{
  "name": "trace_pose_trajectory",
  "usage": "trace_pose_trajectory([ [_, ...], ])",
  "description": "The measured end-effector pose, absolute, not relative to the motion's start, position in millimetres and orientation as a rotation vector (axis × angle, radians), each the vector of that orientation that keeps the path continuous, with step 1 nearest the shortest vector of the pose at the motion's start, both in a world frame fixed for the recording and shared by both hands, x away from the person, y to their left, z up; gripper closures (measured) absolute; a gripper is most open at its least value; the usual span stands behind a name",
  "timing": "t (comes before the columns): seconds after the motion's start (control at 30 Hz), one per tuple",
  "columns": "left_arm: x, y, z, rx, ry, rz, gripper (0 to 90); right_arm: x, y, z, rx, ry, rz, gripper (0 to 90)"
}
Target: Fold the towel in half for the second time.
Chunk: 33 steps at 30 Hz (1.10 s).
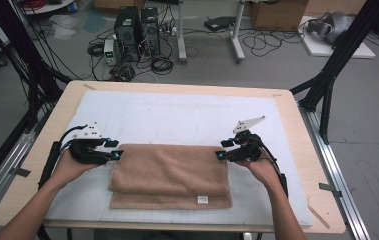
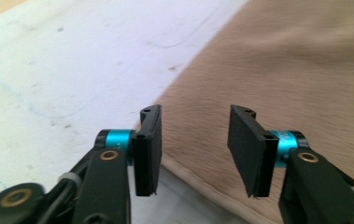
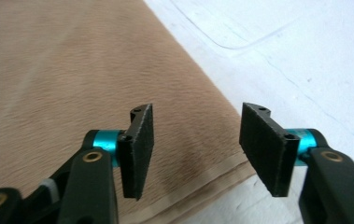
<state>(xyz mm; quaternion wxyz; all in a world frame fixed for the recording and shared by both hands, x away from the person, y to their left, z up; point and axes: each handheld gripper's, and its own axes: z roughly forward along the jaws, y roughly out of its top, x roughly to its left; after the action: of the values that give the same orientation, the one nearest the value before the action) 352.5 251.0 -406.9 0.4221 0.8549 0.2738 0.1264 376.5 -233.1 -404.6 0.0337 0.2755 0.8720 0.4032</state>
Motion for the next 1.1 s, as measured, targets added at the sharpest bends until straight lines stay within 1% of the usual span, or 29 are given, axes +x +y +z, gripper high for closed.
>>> trace_pose_trajectory([
  [0.03,357,249,-412,2.149,0.709,0.326,52.7,379,-231,-408,0.851,2.684,1.212,41.1],
  [0.17,373,242,-431,2.185,0.794,0.296,41.3,389,-229,-424,0.903,2.714,1.15,37.9],
  [0.2,375,241,-435,2.189,0.8,0.279,39.4,391,-229,-426,0.915,2.717,1.148,37.7],
  [0.23,377,241,-437,2.184,0.809,0.251,39.8,392,-228,-429,0.92,2.723,1.144,38.0],
  [0.27,379,241,-438,2.168,0.82,0.213,42.1,393,-227,-432,0.934,2.733,1.144,39.5],
  [0.3,379,243,-439,2.159,0.822,0.188,47.4,394,-226,-434,0.934,2.744,1.146,42.7],
  [0.33,380,243,-439,2.154,0.825,0.179,52.8,395,-226,-435,0.921,2.748,1.153,49.8],
  [0.37,380,244,-438,2.146,0.828,0.162,60.0,395,-226,-435,0.91,2.761,1.176,63.0],
  [0.4,380,244,-437,2.14,0.83,0.159,66.7,395,-226,-435,0.884,2.778,1.199,67.6],
  [0.43,379,244,-436,2.14,0.825,0.169,71.4,395,-226,-433,0.87,2.781,1.193,71.1],
  [0.47,378,243,-434,2.14,0.816,0.186,76.2,395,-226,-431,0.855,2.778,1.19,72.4],
  [0.53,378,240,-431,2.141,0.812,0.239,79.3,395,-227,-427,0.852,2.765,1.191,73.8],
  [0.63,382,234,-422,2.099,0.824,0.343,80.7,397,-226,-418,0.846,2.714,1.156,74.0],
  [0.73,395,231,-408,2.013,0.86,0.424,81.1,408,-229,-407,0.889,2.629,1.151,74.1],
  [0.87,419,226,-391,1.974,0.893,0.48,81.0,435,-232,-394,0.938,2.548,1.185,74.2],
  [0.93,433,224,-385,1.958,0.902,0.468,80.8,448,-231,-388,0.949,2.531,1.159,73.9],
  [0.97,439,223,-385,1.961,0.901,0.475,79.4,455,-232,-386,0.95,2.516,1.145,72.0],
  [1.0,445,223,-386,1.971,0.927,0.48,74.6,461,-233,-386,0.975,2.49,1.136,66.8],
  [1.07,449,225,-390,1.958,0.964,0.464,60.8,469,-237,-390,1.058,2.449,1.164,57.4],
  [1.1,449,227,-392,1.962,0.976,0.435,58.5,470,-238,-392,1.077,2.442,1.182,52.8],
])
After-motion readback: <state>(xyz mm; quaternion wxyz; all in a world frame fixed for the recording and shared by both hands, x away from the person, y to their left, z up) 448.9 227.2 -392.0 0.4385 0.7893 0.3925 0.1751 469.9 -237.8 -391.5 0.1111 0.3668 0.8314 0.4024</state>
